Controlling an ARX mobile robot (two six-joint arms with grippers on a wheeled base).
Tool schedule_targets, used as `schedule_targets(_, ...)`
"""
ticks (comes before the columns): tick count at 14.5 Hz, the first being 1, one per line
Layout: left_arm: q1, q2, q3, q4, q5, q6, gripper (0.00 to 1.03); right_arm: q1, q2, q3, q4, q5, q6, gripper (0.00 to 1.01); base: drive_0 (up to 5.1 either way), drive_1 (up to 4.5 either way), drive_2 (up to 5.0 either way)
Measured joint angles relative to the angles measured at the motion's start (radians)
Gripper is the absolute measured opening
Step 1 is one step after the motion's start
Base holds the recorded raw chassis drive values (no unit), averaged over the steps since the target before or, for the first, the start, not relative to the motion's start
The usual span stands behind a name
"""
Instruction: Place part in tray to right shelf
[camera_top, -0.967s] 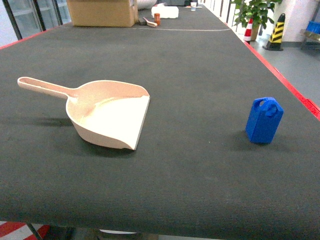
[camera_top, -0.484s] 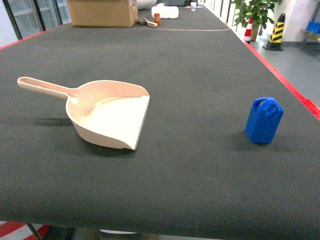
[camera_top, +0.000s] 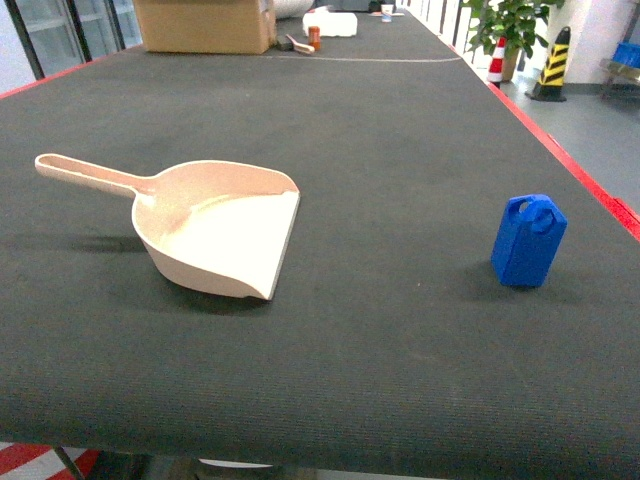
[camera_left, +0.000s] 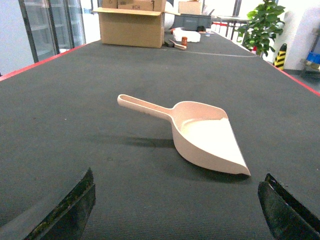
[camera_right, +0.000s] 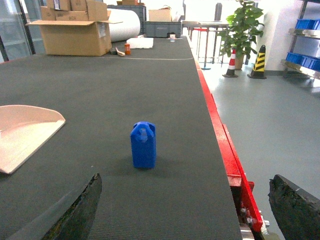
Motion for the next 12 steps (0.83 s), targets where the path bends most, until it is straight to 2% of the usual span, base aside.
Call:
schedule_targets(2,-0.002,0.002,0.001,-0.009,-0.006,-0.002,0.98,0.000,0.000,0.000,0.000,0.000,0.000,0.98,0.0,0.00,0.0)
schedule_targets(3,-0.037,0.064,0.049,-0.146,-0.104,-0.051,0.98,0.000,0.000,0.000,0.000,0.000,0.000,0.98,0.0,0.00,0.0)
schedule_targets(4,-0.016,0.139,0.094,-0.230,-0.091,-0.121,0.98,0.000,0.000,0.000,0.001,-0.001,0.000,0.98,0.0,0.00,0.0)
schedule_targets(5,0.019,0.209,0.095,-0.148,-0.032,-0.193,0.98,0.000,0.000,0.000,0.000,0.000,0.000,0.98,0.0,0.00,0.0)
schedule_targets(6,0.035,0.372,0.115,0.016,0.025,-0.263,0.98,0.000,0.000,0.000,0.001,-0.001,0.000,0.98,0.0,0.00,0.0)
schedule_targets(8,0.015,0.749,0.161,0.332,0.078,-0.368,0.98,0.000,0.000,0.000,0.000,0.000,0.000,0.98,0.0,0.00,0.0)
schedule_targets(10,0.010,1.146,0.299,0.623,0.140,-0.486,0.98,0.000,0.000,0.000,0.000,-0.001,0.000,0.98,0.0,0.00,0.0)
schedule_targets(11,0.012,1.324,0.384,0.721,0.161,-0.531,0.98,0.000,0.000,0.000,0.000,0.000,0.000,0.98,0.0,0.00,0.0)
schedule_targets(12,0.019,1.464,0.452,0.766,0.177,-0.582,0.98,0.000,0.000,0.000,0.000,0.000,0.000,0.98,0.0,0.00,0.0)
